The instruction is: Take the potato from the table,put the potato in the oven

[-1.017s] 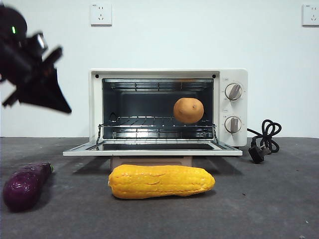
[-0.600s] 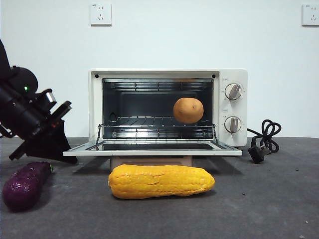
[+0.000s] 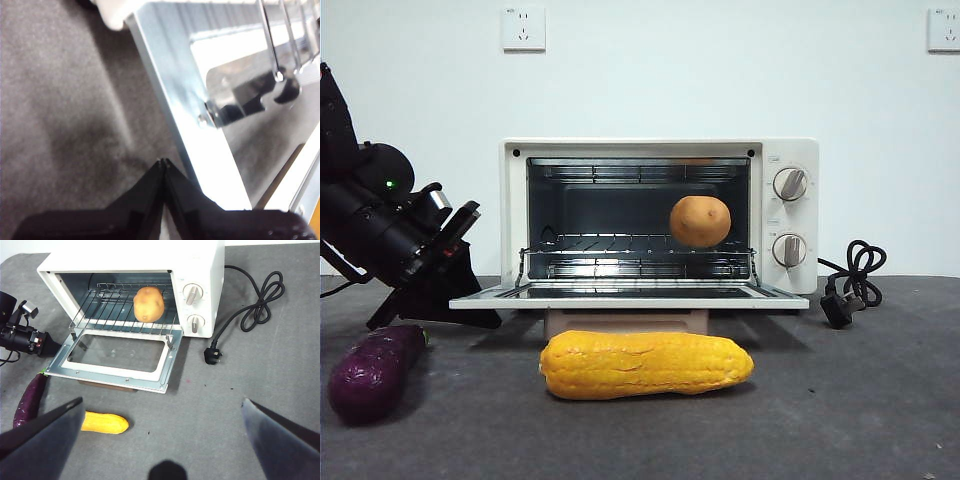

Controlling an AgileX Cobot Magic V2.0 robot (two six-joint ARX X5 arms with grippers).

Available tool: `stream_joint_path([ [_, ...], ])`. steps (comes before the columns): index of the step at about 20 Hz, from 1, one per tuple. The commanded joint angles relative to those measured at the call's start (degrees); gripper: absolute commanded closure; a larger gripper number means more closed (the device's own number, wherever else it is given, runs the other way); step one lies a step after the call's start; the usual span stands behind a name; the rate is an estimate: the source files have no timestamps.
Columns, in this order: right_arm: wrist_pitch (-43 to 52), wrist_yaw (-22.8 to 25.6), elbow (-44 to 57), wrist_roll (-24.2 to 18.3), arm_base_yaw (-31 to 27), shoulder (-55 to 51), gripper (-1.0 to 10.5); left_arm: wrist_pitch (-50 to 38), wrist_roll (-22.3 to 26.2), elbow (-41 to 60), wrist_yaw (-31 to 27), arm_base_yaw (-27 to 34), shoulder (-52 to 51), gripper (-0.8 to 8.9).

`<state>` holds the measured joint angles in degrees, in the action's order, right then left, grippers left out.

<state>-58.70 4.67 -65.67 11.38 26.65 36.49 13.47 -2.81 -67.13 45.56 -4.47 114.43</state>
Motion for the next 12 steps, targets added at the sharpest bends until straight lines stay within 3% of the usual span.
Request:
stream_joint_path([
  [1,0.3,0.2,0.1,0.6,0.1,-0.1,3.8,-5.7,-6.1,0.0,7.1,0.2,0.2,8.22],
  [8,0.3,0.2,0.1,0.6,0.1,-0.1,3.8,-12.2,-11.6,0.0,11.6,3.8,-1.1,8.22],
  [12,0.3,0.2,0.1,0.6,0.1,-0.1,3.8,-22.1,-18.8,-0.1,11.3,4.5,-3.1,8.22],
])
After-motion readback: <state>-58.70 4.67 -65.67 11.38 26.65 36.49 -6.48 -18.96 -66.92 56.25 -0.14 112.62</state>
